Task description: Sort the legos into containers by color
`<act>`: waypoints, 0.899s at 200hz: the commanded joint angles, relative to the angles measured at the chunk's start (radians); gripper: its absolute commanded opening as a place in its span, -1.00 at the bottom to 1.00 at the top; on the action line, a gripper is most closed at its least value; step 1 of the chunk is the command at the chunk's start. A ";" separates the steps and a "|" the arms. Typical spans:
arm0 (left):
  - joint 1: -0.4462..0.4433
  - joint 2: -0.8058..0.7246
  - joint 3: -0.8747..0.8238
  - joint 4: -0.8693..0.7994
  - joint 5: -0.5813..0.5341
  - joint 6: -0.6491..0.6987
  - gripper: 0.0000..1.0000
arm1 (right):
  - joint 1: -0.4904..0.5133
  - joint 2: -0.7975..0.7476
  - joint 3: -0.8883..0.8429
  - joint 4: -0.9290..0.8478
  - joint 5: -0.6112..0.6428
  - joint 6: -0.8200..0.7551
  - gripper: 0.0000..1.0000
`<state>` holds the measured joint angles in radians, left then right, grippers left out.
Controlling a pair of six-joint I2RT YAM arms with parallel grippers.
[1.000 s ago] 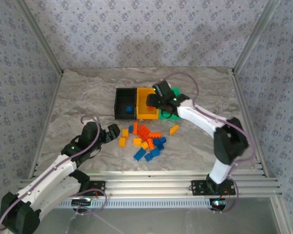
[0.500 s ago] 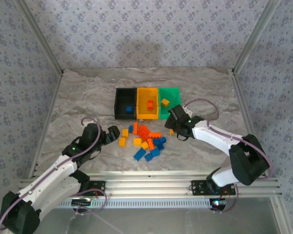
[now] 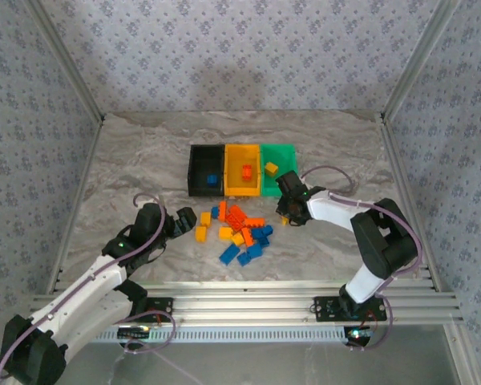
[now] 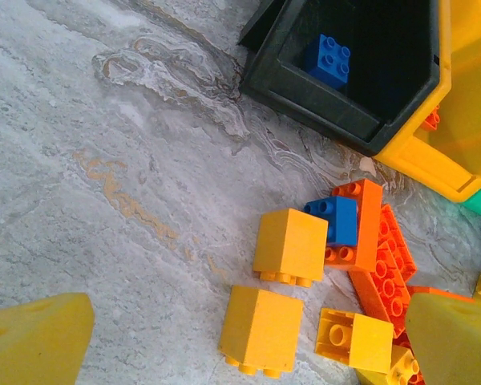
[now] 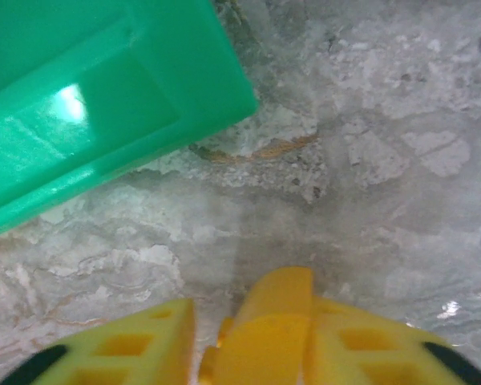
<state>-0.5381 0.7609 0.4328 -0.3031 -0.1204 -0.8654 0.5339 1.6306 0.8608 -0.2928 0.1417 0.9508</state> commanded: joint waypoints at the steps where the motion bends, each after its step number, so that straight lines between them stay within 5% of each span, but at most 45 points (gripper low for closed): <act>1: 0.005 -0.002 0.000 0.006 0.000 0.003 1.00 | -0.010 -0.028 -0.034 0.003 -0.013 -0.003 -0.46; 33: 0.007 0.004 0.016 -0.011 0.008 0.016 0.99 | -0.013 -0.127 -0.053 -0.027 -0.022 -0.064 -0.70; 75: 0.007 0.017 0.037 -0.032 0.015 0.022 1.00 | -0.015 -0.266 0.060 -0.084 -0.068 -0.221 -0.69; 180: 0.006 0.076 0.069 -0.082 0.043 0.010 0.99 | -0.112 0.259 0.623 -0.195 -0.032 -0.380 -0.58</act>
<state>-0.5365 0.8238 0.4622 -0.3496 -0.0933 -0.8616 0.4305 1.8145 1.3964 -0.4072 0.0895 0.6128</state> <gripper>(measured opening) 0.997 0.244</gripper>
